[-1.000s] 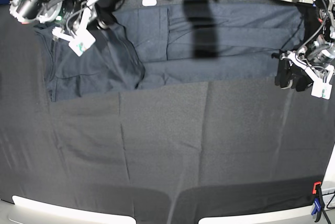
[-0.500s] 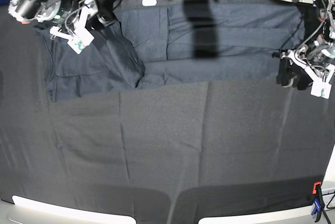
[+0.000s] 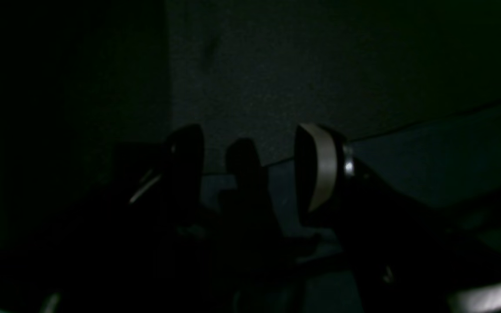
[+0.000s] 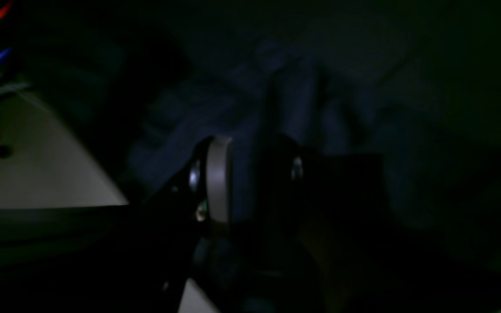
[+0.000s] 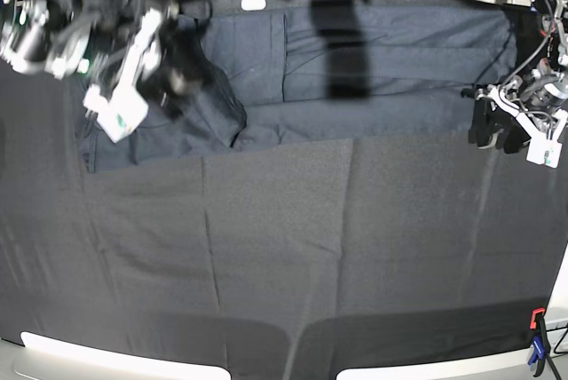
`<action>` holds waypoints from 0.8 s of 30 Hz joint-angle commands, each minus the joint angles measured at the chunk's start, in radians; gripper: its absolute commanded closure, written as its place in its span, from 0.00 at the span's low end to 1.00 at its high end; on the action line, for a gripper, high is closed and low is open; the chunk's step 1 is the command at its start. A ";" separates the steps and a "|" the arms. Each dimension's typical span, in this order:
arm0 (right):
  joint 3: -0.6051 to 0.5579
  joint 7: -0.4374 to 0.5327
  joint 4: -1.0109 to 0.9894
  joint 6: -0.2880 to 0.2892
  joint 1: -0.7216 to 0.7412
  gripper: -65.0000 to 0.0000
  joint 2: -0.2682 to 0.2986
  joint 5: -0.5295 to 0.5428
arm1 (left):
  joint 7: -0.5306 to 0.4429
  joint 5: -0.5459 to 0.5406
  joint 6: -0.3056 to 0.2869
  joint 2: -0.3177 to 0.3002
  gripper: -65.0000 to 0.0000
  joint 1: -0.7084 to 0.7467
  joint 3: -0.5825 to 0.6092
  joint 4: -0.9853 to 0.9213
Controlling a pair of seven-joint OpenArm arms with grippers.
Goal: Layout the t-shirt on the table in an organized manner, then fold the t-shirt properly
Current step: 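Press and tuck the folded hem end with the right gripper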
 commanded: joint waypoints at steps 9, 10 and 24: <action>0.005 0.183 -0.179 0.009 0.006 0.74 -0.005 -0.213 | -0.026 -0.017 0.000 -0.014 0.52 -0.008 -0.006 0.019; 0.005 0.199 -0.212 0.009 0.012 0.74 -0.005 -0.211 | -0.026 -0.017 0.000 -0.014 0.52 -0.008 -0.006 0.019; 0.005 0.242 -0.249 0.009 0.026 0.74 -0.005 -0.099 | 0.021 0.038 0.161 -0.014 0.52 -0.002 -0.007 0.018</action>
